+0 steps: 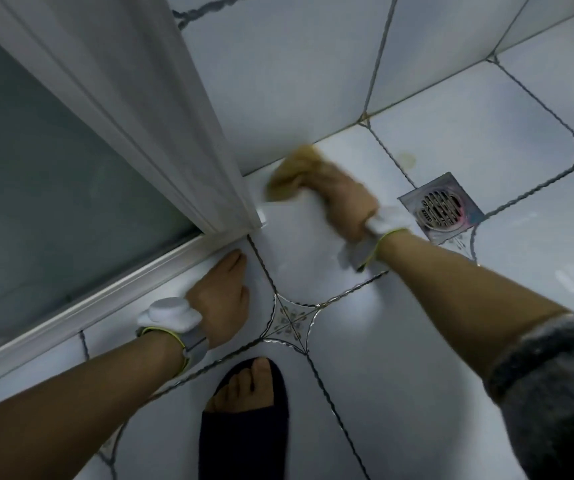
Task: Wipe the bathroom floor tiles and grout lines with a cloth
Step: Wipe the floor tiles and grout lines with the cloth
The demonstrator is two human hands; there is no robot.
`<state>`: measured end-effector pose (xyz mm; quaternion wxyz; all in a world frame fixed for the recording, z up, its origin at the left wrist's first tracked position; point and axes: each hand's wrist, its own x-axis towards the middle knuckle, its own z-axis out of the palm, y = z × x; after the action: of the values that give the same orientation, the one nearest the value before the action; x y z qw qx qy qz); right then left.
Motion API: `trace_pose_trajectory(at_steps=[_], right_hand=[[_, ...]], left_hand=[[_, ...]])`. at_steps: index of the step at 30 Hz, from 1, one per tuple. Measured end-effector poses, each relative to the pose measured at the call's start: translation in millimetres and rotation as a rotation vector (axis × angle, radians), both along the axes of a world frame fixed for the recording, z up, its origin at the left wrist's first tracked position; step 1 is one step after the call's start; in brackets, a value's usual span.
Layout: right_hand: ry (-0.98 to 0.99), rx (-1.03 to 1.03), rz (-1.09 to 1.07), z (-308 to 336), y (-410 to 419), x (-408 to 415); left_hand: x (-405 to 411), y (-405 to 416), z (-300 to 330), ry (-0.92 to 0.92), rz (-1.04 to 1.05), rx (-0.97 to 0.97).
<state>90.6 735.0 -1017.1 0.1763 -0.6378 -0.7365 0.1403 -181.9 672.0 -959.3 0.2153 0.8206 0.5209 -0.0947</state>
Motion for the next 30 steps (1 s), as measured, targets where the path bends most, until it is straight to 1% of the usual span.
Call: trace_pose_trajectory(at_steps=[1,2,3,4,5,6,8,10,12,14,15,16,18,20,22,23,24,25,26,27,28,29,30], right_hand=[[-0.073,-0.001,-0.169,0,2,18],[-0.099,0.018,-0.357,-1,2,37],[-0.103,0.010,-0.471,0,-2,51],[-0.107,-0.019,-0.520,0,-4,54],[-0.079,-0.037,-0.516,0,-9,44],[-0.062,-0.038,-0.479,1,-17,28],[-0.046,-0.079,-0.319,1,-47,-5],[-0.030,-0.074,-0.091,-1,-86,-40],[-0.076,-0.051,0.148,3,-133,-66],[-0.077,0.017,0.269,-1,-159,-52],[-0.074,0.025,0.246,1,-161,-33],[-0.096,0.009,0.154,0,-158,-11],[-0.102,-0.011,-0.134,2,-147,37],[-0.085,-0.036,-0.398,2,-134,62],[-0.037,-0.043,-0.576,1,-131,54],[-0.113,-0.060,-0.587,8,-133,38],[-0.078,-0.076,-0.492,11,-145,22],[-0.045,-0.048,-0.345,10,-158,5],[-0.058,0.043,-0.111,6,-177,-16],[-0.233,0.062,0.076,2,-206,-28],[-0.246,-0.097,0.147,7,-227,-41],[-0.236,-0.027,0.245,9,-248,-34],[-0.203,-0.016,0.350,1,-259,-18]], left_hand=[[1,0,-1,0.011,-0.008,-0.011],[0,1,-2,0.032,0.001,-0.018],[1,1,-3,0.055,0.004,-0.025],[3,2,-5,0.056,0.003,-0.015],[4,2,-6,0.071,-0.006,-0.027],[6,3,-6,0.065,-0.018,-0.017],[12,1,-8,0.019,0.016,0.007],[16,-1,-8,-0.011,0.046,0.035],[18,-2,-8,-0.039,0.046,0.051],[17,0,-7,-0.031,0.023,0.038],[17,0,-6,-0.010,-0.001,0.026],[16,-1,-5,-0.003,-0.022,0.009],[18,-4,-3,-0.002,-0.009,-0.031],[22,-7,-1,-0.035,0.021,-0.031],[28,-8,2,-0.064,0.001,-0.038],[32,-9,3,-0.077,-0.010,-0.040],[37,-11,5,-0.082,-0.026,-0.036],[42,-13,7,-0.072,-0.048,-0.038],[48,-14,9,-0.060,-0.079,-0.044],[54,-17,11,-0.057,-0.114,-0.044],[61,-18,12,-0.064,-0.146,-0.031],[66,-21,12,-0.071,-0.172,-0.020],[71,-24,13,-0.077,-0.198,-0.014]])
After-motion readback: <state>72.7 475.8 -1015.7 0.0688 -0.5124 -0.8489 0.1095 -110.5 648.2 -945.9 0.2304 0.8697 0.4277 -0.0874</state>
